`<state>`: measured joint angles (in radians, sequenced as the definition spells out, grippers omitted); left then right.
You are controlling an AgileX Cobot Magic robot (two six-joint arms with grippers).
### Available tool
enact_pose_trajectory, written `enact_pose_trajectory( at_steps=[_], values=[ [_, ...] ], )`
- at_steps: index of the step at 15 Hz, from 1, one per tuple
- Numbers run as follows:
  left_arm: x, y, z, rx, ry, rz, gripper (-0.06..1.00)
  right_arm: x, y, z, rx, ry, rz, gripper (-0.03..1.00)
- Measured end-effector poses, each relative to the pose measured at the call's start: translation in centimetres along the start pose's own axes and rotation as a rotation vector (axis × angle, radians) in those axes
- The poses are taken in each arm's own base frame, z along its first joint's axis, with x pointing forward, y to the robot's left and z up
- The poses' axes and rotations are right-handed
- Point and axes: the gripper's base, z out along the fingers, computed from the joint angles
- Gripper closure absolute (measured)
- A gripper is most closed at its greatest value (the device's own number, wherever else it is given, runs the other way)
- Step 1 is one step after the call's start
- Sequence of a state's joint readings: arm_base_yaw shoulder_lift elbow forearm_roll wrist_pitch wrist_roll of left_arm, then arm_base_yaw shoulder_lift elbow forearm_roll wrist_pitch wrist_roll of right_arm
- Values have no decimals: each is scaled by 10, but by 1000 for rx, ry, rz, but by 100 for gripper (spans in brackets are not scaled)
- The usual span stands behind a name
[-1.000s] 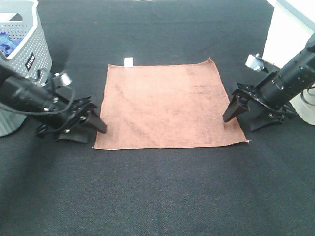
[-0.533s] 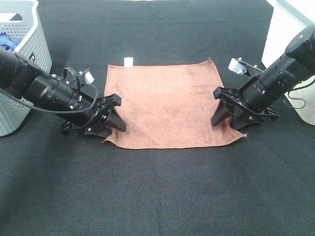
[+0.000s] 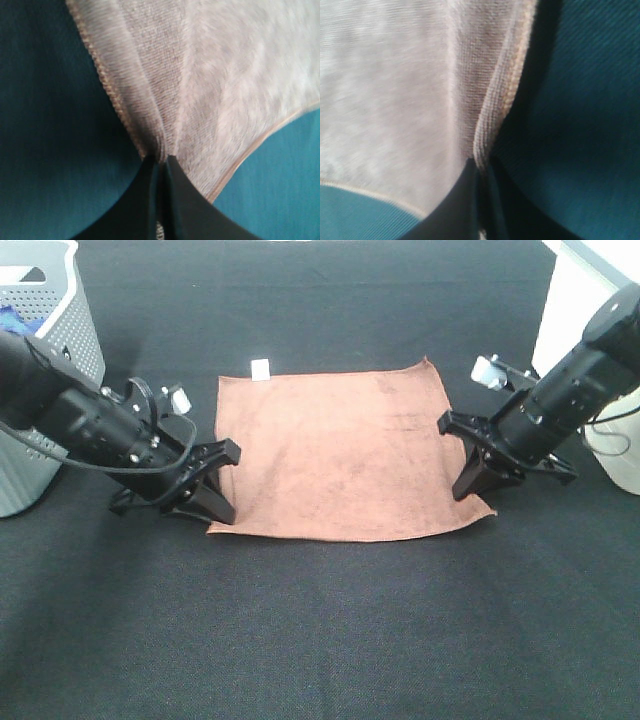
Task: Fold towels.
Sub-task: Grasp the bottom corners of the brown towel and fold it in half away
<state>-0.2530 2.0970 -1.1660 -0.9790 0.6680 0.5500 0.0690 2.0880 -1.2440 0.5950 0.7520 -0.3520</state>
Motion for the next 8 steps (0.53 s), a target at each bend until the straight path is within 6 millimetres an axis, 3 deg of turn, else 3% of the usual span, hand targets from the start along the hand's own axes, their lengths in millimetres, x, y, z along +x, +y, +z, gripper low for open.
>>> enact_pose_trajectory(
  at_steps=[3,8],
  values=[
    [12,-4,-19,-51,32,12,94,8,10,-19,-34,30,-1,97],
    [74,1,-30,-87,128,-30,94,74,1,-15,-14,135,80,97]
  ],
)
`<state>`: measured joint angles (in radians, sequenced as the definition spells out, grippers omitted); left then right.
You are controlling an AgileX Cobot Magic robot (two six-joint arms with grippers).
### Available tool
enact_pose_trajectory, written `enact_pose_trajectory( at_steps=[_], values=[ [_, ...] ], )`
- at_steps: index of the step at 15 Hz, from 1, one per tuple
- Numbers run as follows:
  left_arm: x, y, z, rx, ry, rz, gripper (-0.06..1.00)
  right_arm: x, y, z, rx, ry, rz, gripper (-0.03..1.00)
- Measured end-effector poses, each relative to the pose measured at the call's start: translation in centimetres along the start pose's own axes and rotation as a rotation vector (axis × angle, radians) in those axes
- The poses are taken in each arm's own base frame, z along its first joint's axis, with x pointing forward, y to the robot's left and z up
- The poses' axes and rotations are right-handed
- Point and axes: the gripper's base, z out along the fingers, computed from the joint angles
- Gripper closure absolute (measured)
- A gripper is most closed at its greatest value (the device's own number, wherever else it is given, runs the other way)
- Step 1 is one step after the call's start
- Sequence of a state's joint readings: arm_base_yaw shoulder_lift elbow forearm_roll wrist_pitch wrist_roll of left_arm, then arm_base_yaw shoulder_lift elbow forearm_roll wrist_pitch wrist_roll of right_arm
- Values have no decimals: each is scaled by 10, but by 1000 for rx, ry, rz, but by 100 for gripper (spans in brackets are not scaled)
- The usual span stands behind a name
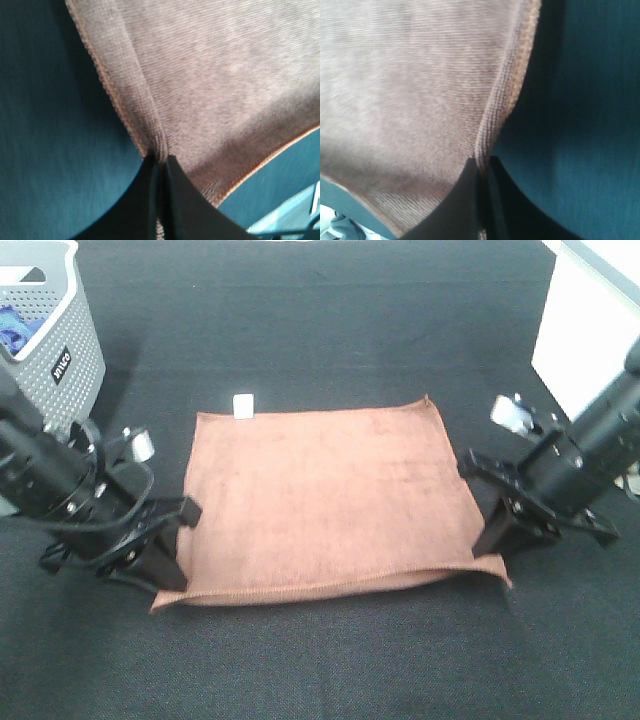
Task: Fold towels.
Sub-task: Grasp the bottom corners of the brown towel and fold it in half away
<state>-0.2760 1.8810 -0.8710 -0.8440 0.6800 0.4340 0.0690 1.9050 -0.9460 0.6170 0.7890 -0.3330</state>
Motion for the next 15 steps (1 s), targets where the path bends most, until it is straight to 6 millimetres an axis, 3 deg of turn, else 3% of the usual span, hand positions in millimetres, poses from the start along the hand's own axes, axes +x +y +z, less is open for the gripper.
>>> enact_pose_trajectory(
  at_steps=[2,5,11,13,15],
  values=[
    [3,-2,-3,-2,-12,6,94,9,-2,1,4,-9,8,97],
    [-4,-9,-14,-9,-136,12,94,2,2,-5,-8,-76,-35,97],
    [-69,-31,-46,-46,-476,92,94,-79,31,-46,-40,-374,-171,97],
    [-101,-36,-43,-72,-534,145,94,-116,36,-47,-47,-430,-185,97],
    [-121,-33,-27,-95,-526,177,94,-140,36,-41,-40,-453,-200,97]
  ],
)
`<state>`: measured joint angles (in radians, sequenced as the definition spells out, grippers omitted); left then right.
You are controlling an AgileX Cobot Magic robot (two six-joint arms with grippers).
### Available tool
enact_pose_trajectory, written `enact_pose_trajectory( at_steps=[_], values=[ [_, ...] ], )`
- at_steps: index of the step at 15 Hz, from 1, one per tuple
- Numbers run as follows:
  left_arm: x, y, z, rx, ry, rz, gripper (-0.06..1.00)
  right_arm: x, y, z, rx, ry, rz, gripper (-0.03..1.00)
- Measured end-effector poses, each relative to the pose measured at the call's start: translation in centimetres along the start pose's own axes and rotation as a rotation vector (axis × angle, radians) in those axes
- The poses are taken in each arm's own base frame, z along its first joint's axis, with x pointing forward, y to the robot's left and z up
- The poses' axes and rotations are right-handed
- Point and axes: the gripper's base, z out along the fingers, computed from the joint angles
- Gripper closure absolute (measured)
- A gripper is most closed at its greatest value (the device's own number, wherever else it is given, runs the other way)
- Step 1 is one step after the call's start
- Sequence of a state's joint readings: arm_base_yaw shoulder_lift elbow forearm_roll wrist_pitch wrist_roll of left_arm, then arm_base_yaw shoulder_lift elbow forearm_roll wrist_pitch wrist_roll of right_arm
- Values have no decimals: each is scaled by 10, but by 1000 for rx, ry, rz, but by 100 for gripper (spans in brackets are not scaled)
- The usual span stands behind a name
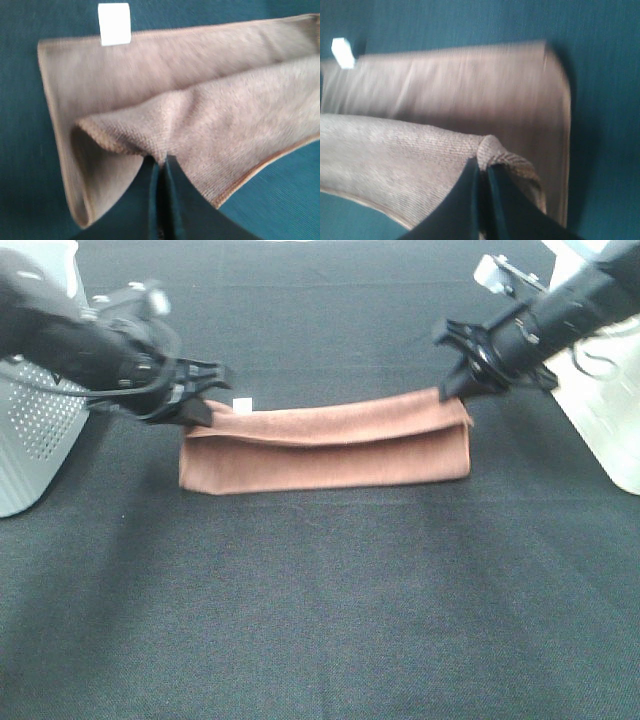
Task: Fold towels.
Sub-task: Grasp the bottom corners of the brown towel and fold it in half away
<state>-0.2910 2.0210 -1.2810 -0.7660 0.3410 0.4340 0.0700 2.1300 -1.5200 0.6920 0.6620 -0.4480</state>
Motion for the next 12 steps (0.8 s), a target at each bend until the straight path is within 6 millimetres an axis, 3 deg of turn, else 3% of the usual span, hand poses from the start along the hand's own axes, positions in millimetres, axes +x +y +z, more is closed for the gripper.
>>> enact_pose_trajectory(
  at_steps=[1,4,7,8,10,11,12],
  values=[
    [0,0,0,0,0,0,94,0,0,0,0,0,0,97],
    [-16,4,33,-3,-15,22,94,-16,-13,32,16,3,-9,97],
    [-27,5,45,-4,-45,31,94,-15,-22,53,20,23,12,95],
    [-26,6,48,-5,-40,22,90,-15,-23,54,20,23,12,88],
    [-26,6,48,-7,-40,13,57,-15,-21,53,12,37,20,48],
    [-26,6,48,-7,-40,13,57,-15,-21,53,12,37,20,48],
    [-26,6,47,-11,-40,26,35,-12,-20,51,3,79,20,26]
  ],
)
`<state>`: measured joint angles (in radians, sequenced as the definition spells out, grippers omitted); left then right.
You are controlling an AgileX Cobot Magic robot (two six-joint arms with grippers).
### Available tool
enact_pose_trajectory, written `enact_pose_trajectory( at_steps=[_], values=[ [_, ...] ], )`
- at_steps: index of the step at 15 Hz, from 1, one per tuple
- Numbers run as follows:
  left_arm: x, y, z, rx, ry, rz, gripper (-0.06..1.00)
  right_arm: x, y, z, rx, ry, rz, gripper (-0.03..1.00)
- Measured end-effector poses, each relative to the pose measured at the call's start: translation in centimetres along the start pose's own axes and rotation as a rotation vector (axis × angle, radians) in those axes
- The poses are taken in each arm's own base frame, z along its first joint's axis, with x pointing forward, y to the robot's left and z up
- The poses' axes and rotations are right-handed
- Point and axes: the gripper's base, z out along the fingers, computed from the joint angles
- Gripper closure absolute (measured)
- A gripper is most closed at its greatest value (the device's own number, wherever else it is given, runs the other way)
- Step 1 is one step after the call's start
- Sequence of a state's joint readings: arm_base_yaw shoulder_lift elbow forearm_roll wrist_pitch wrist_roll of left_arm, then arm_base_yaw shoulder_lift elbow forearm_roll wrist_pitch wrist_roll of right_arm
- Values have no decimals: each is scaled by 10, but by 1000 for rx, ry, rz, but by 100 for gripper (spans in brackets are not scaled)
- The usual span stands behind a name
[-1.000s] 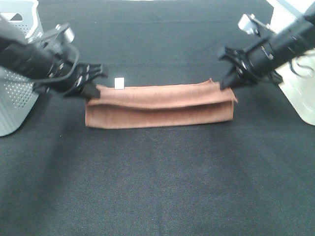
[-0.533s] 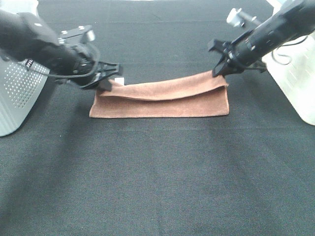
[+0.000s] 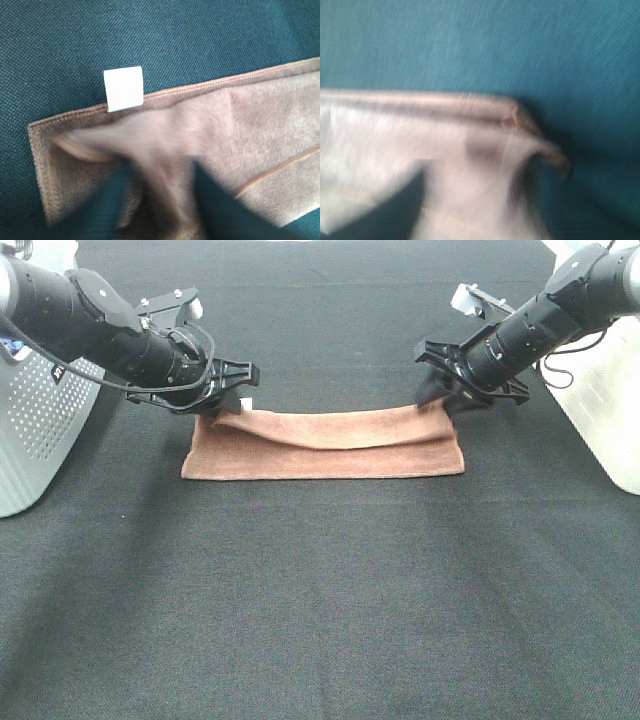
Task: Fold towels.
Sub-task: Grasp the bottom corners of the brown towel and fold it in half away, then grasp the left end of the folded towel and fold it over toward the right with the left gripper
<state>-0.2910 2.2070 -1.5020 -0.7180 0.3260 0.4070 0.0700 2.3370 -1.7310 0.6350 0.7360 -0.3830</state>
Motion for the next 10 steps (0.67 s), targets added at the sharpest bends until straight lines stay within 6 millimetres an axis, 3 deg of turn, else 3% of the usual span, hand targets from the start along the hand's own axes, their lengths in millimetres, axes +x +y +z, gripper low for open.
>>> enact_pose_trajectory(
  at_steps=[1,3,5,8,10],
  values=[
    [-1,-1,-3,-2,-3,13,27,2,1,-3,3,33,-18,18],
    [-3,-2,-7,-11,15,12,24,4,5,-15,22,86,-33,14],
    [5,2,-8,-57,103,-7,23,7,8,-31,55,148,-13,13],
    [10,12,-11,-124,168,-66,23,10,10,-35,62,185,-7,13],
    [11,30,-11,-162,194,-175,23,11,11,-37,58,197,0,13]
  ],
)
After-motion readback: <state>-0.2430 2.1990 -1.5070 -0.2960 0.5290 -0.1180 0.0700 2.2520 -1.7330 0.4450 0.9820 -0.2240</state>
